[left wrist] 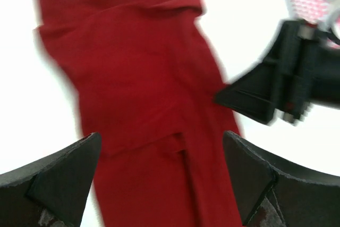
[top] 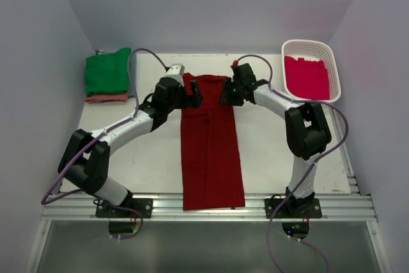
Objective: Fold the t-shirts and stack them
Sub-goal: Fold the tshirt
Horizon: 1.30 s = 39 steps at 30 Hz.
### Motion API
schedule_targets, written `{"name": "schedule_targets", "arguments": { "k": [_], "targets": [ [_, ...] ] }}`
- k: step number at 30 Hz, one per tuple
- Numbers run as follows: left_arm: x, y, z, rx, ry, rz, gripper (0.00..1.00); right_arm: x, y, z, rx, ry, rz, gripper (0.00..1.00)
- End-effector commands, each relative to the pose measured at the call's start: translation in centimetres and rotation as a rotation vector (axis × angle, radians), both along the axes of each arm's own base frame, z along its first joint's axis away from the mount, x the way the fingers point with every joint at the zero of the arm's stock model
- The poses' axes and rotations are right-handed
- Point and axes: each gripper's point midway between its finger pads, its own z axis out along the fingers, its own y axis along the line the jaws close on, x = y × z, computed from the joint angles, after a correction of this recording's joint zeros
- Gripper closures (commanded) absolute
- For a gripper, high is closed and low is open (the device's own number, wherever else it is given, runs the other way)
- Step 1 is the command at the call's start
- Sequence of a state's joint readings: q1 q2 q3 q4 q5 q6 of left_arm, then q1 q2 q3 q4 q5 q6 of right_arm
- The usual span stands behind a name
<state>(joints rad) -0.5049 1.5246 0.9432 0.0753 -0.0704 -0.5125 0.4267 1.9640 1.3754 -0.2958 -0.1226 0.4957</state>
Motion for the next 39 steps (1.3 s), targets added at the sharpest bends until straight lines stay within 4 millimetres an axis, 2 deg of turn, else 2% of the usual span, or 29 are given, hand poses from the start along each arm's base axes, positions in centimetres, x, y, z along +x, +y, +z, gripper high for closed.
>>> {"name": "schedule_targets", "arguments": {
  "k": [1,4,6,7,9,10,11,12,13,15,16,21,22,25,28,29,33,39],
  "targets": [
    [-0.3,-6.8,6.2,-0.125,-0.150,-0.223,0.00,3.2,-0.8,8.3,0.034,-0.176,-0.052,0.53],
    [-2.6,-11.9,6.7,-0.168,-0.194,-0.386,0.03,4.6,-2.8,8.4,0.012,-0.173,-0.129,0.55],
    [-3.2,-13.6,4.8,-0.195,-0.150,-0.429,0.22,5.7,-4.1,8.4,0.020,-0.184,-0.177,0.63],
    [-3.4,-14.5,3.3,-0.203,-0.113,-0.455,0.43,6.1,-4.5,8.5,0.024,-0.186,-0.202,0.79],
    [-3.5,-15.1,1.7,-0.220,-0.078,-0.466,0.62,6.9,-5.6,7.7,0.015,-0.169,-0.232,0.94],
    [-3.5,-15.5,0.1,-0.217,-0.047,-0.466,0.78,7.6,-5.6,8.3,0.017,-0.180,-0.237,1.00],
    [-3.6,-15.6,-0.6,-0.218,-0.030,-0.464,0.84,8.0,-5.9,7.9,0.010,-0.166,-0.240,1.00],
    [-3.8,-16.0,-1.3,-0.225,-0.012,-0.466,0.87,8.1,-5.9,6.4,0.005,-0.122,-0.230,1.00],
    [-3.9,-16.3,-2.6,-0.217,0.010,-0.464,0.89,8.8,-5.8,6.7,0.007,-0.133,-0.224,1.00],
    [-4.5,-16.9,-3.7,-0.208,0.034,-0.470,0.90,9.4,-5.7,5.4,0.013,-0.111,-0.217,1.00],
    [-4.6,-17.1,-4.5,-0.201,0.047,-0.466,0.91,9.7,-5.6,5.5,0.023,-0.115,-0.213,1.00],
    [-5.8,-17.8,-6.1,-0.198,0.094,-0.455,0.94,10.9,-5.3,3.8,0.095,-0.086,-0.206,1.00],
    [-6.0,-17.8,-6.7,-0.196,0.107,-0.449,0.96,11.1,-5.1,2.9,0.109,-0.064,-0.204,1.00],
    [-7.5,-18.3,-8.1,-0.194,0.131,-0.448,0.97,11.6,-4.9,1.5,0.138,-0.043,-0.202,1.00],
    [-9.3,-18.9,-9.9,-0.181,0.173,-0.455,1.00,12.3,-4.5,1.0,0.165,-0.045,-0.198,1.00],
    [-10.0,-19.3,-10.3,-0.185,0.188,-0.462,1.00,12.6,-4.5,0.2,0.169,-0.038,-0.200,1.00],
    [-11.9,-18.7,-12.4,-0.155,0.228,-0.457,1.00,13.3,-4.2,-0.8,0.196,-0.030,-0.196,1.00],
    [-13.2,-16.5,-13.6,-0.105,0.243,-0.417,1.00,14.0,-3.7,-0.9,0.231,-0.043,-0.173,1.00]
  ]
}}
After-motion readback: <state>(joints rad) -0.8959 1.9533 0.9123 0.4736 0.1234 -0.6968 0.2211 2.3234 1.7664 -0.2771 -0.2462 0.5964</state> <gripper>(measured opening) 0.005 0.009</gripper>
